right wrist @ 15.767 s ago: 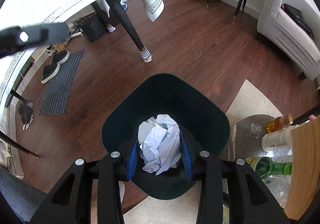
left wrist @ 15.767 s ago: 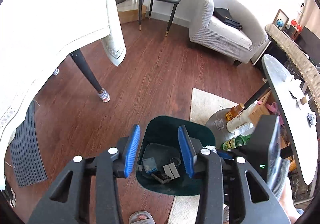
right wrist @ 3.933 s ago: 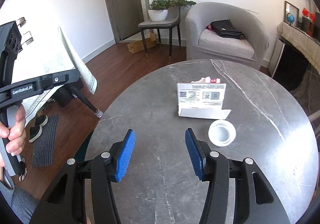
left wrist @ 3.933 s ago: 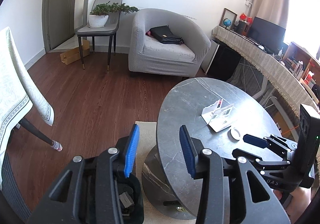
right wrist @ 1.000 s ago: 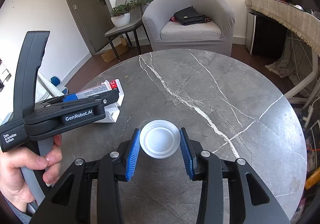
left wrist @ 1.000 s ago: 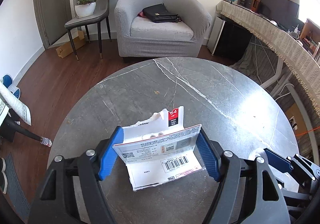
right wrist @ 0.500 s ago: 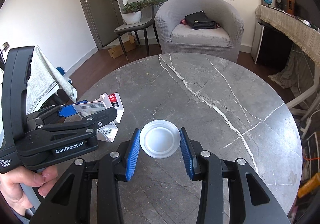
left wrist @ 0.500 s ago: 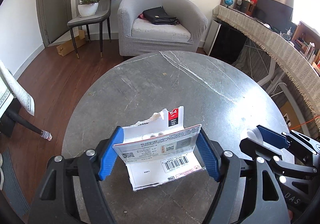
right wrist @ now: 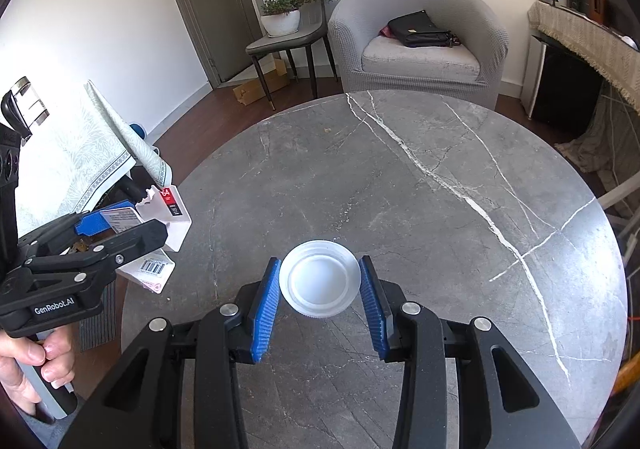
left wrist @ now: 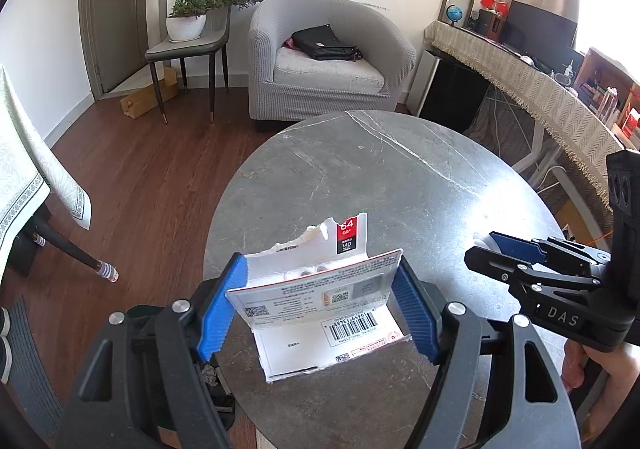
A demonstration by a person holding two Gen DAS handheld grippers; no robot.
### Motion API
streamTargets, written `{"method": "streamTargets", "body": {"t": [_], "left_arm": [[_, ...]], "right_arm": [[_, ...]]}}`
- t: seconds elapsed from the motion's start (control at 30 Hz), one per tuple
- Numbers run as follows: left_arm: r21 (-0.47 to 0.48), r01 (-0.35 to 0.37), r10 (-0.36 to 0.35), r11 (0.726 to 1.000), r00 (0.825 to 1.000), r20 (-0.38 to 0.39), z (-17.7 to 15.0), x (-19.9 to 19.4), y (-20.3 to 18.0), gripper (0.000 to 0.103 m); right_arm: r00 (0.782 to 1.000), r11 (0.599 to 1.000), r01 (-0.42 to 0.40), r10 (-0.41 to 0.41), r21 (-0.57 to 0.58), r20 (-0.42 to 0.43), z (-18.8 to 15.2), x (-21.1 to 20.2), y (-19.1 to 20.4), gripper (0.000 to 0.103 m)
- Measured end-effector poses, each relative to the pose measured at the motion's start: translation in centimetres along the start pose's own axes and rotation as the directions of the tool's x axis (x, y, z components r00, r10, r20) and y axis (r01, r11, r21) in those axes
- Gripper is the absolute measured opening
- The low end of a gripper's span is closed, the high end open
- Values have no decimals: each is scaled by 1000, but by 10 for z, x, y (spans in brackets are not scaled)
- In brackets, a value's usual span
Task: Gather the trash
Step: 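Carry the card box and white lid over the green bin with both grippers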
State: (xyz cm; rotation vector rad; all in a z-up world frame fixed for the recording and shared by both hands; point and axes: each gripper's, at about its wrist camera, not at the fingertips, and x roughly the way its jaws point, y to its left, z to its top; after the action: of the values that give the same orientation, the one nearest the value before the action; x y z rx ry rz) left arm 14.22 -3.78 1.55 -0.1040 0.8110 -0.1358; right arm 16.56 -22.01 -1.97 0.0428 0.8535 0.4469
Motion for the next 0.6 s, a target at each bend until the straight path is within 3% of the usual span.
{"method": "streamTargets", "body": {"t": [0.23, 0.37, 0.6], "left_arm": [[5, 3, -3, 1000, 1000, 4, -17, -12, 25, 75], [-17, 43, -43, 999, 999, -6, -21, -19, 38, 75], [5, 29, -29, 1000, 999, 23, -23, -36, 57, 75]], "right_arm": [[1000, 1000, -19, 19, -10, -6, 5, 6, 17, 40], [999, 998, -42, 41, -41, -10, 9, 10, 39, 40], [997, 993, -71, 69, -99, -26, 14, 20, 76, 40]]}}
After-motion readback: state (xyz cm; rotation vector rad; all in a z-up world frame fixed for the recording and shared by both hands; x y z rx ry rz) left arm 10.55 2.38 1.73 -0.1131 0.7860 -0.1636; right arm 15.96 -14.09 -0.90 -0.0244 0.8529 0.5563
